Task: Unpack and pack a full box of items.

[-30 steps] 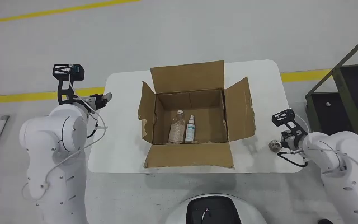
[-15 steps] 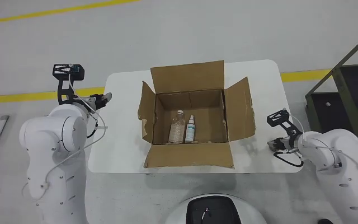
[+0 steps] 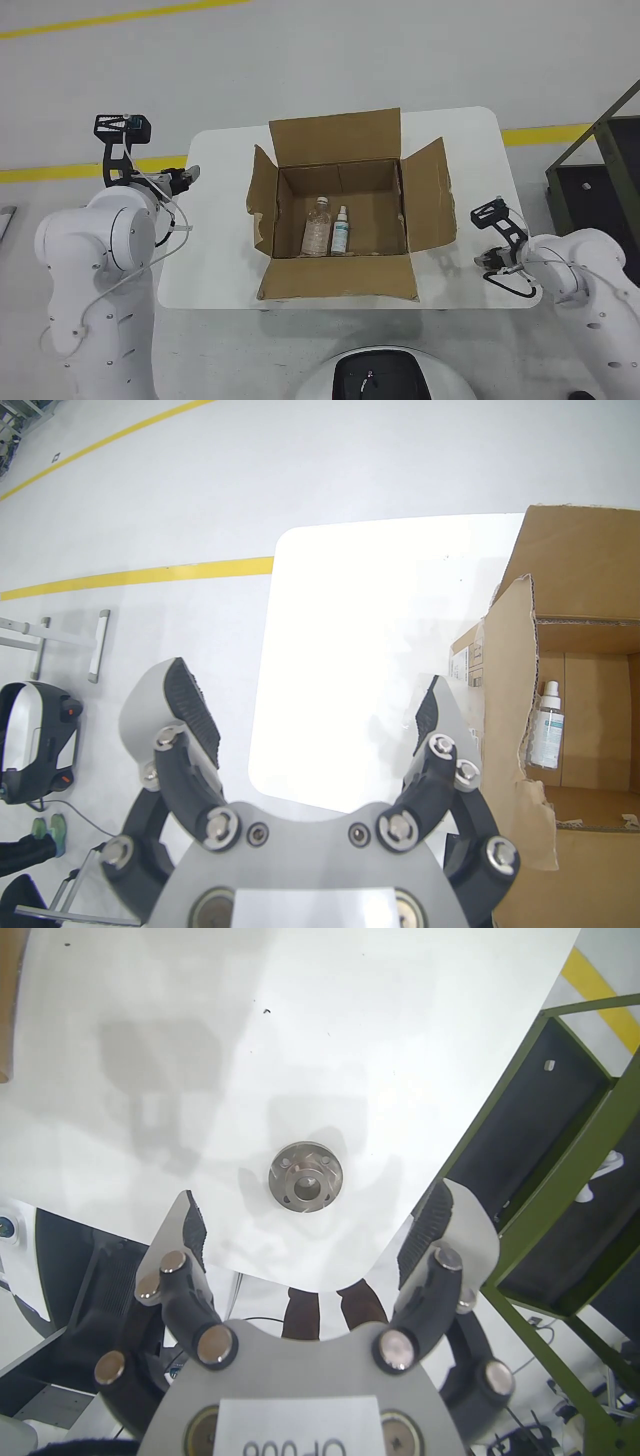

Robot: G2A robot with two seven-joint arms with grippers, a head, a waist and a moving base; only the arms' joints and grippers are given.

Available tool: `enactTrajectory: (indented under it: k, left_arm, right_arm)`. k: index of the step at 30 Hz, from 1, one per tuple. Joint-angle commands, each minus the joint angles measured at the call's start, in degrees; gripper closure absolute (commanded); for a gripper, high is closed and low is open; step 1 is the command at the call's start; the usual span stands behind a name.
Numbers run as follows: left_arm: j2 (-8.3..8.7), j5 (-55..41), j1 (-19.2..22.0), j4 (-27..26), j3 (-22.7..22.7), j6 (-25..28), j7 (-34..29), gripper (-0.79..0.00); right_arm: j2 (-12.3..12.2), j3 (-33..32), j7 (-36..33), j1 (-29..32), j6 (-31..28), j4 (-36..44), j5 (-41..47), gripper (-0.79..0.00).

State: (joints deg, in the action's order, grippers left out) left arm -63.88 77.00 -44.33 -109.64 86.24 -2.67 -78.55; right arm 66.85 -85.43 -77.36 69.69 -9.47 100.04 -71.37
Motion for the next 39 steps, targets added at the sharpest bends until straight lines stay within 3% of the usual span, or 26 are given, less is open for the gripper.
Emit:
enactTrajectory:
  k: [1,5,8,15,31,39]
  left_arm:
    - [0.0,0.0,0.0,0.0,0.0,0.0,0.0,-0.785]
    - [0.0,0.0,0.0,0.0,0.0,0.0,0.0,-0.785]
    - [0.0,0.0,0.0,0.0,0.0,0.0,0.0,-0.785]
    - [0.0,0.0,0.0,0.0,0.0,0.0,0.0,-0.785]
    - [0.0,0.0,0.0,0.0,0.0,0.0,0.0,-0.785]
    - [0.0,0.0,0.0,0.0,0.0,0.0,0.0,-0.785]
  right_arm:
    - [-0.03,0.75,-1.0,-0.51,-0.36,-0.73,-0.29,-0.179]
    - [-0.05,1.46,-1.46,-0.81,0.2,-1.45,-0.15,-0.237]
    - [-0.15,1.56,-1.49,-0.58,0.26,-1.68,-0.49,-0.369]
    - [-0.45,0.9,-1.21,0.39,0.4,-1.41,-0.59,-0.403]
    - [-0.76,0.64,1.89,1.44,2.23,-3.49,0.27,-0.326]
    - [-0.76,1.44,2.84,0.6,2.79,-4.9,1.17,-0.336]
